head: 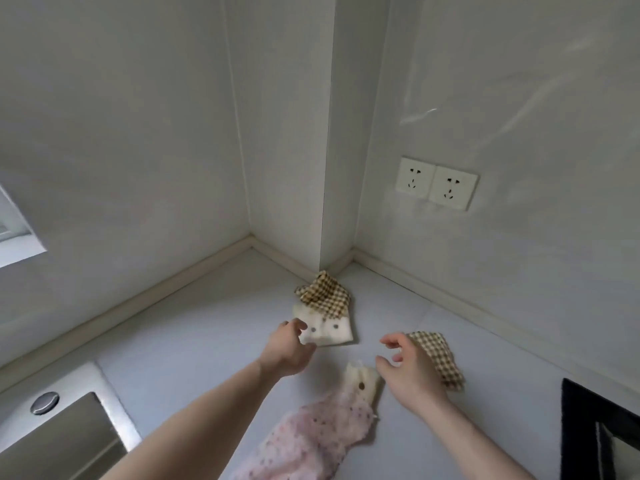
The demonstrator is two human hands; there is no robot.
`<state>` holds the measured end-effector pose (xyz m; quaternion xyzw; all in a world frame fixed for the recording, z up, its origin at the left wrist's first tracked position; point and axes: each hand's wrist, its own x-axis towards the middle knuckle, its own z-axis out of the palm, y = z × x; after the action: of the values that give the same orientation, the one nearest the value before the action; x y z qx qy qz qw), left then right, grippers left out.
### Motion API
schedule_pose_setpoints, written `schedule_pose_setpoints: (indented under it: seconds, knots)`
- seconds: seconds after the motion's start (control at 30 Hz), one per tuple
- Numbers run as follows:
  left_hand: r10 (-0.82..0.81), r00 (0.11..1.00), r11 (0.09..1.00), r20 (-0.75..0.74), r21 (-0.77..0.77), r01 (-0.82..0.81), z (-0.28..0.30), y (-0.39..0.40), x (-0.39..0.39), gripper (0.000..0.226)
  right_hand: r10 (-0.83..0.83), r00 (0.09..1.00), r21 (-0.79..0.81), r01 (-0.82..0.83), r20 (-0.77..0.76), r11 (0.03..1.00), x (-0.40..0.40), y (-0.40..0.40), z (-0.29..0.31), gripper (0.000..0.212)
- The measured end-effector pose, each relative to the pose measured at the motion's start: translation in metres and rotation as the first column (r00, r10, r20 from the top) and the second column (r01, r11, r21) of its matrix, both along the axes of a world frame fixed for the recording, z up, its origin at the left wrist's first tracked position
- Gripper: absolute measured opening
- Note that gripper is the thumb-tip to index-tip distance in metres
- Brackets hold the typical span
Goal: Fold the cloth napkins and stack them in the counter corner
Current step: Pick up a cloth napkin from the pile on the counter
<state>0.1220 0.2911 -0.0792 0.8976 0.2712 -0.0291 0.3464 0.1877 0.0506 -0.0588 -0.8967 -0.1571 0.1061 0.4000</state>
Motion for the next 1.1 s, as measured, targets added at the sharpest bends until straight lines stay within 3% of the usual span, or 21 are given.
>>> schedule_pose_setpoints:
  seconds: [0.07,0.17,0.27,0.37,0.43,0.53,0.67,0.77,0.87,0.97,1.03,1.1]
  knots:
    - [0.055,0.997,0.998,0.054,-0.008,-0.054,-0.034,0.009,0.024,0.054,-0.025,0.994,-0.008,0.026,0.104,1.0,0.021,0.007,-0.027,0.025]
    - [0.117,0.962,0.98,0.246,0.13,-0.152,-0.077,0.01,0.04,0.039,-0.103,0.967,-0.026,0.112,0.235,0.993,0.043,0.005,-0.08,0.026]
    - [-0.004,0.89,0.95,0.455,0.279,-0.139,-0.1,0.007,0.042,0.018,-0.132,0.863,-0.065,0.186,0.487,0.98,0.044,0.002,-0.128,0.018]
    - [-0.017,0.837,0.986,0.548,0.149,-0.077,-0.103,0.007,0.04,0.012,-0.113,0.804,-0.025,0.157,0.584,0.987,0.042,0.0,-0.141,0.005]
    - [0.004,0.822,0.999,0.57,0.03,-0.026,-0.105,0.005,0.034,0.012,-0.135,0.81,0.044,0.135,0.571,0.99,0.039,-0.001,-0.143,0.018]
    - [0.025,0.82,0.997,0.572,-0.069,0.018,-0.108,0.001,0.028,0.014,-0.037,0.782,0.024,0.028,0.622,0.999,0.025,-0.004,-0.143,0.039]
    - [0.064,0.798,0.987,0.6,-0.155,0.037,-0.105,-0.003,0.014,0.018,0.05,0.783,0.008,-0.069,0.619,0.998,-0.002,-0.008,-0.136,0.036]
    - [0.076,0.813,0.974,0.578,-0.216,0.063,-0.097,-0.009,-0.008,0.026,0.045,0.837,0.035,-0.076,0.545,0.996,-0.03,-0.012,-0.132,0.046]
    - [-0.072,0.886,0.995,0.458,-0.029,0.096,-0.092,-0.016,-0.042,0.032,-0.007,0.915,0.041,-0.01,0.402,0.999,-0.058,-0.019,-0.133,0.069]
    - [-0.266,0.932,0.954,0.246,0.205,0.218,-0.087,-0.026,-0.077,0.026,-0.047,0.945,-0.038,0.062,0.323,0.997,-0.082,-0.022,-0.128,0.055]
    - [-0.34,0.926,0.935,0.162,0.168,0.313,-0.08,-0.035,-0.094,0.038,-0.063,0.963,-0.055,0.08,0.26,0.995,-0.093,-0.021,-0.123,0.044]
    - [-0.37,0.921,0.928,0.122,0.014,0.371,-0.07,-0.044,-0.105,0.052,-0.076,0.978,-0.038,0.085,0.193,0.996,-0.102,-0.022,-0.12,0.031]
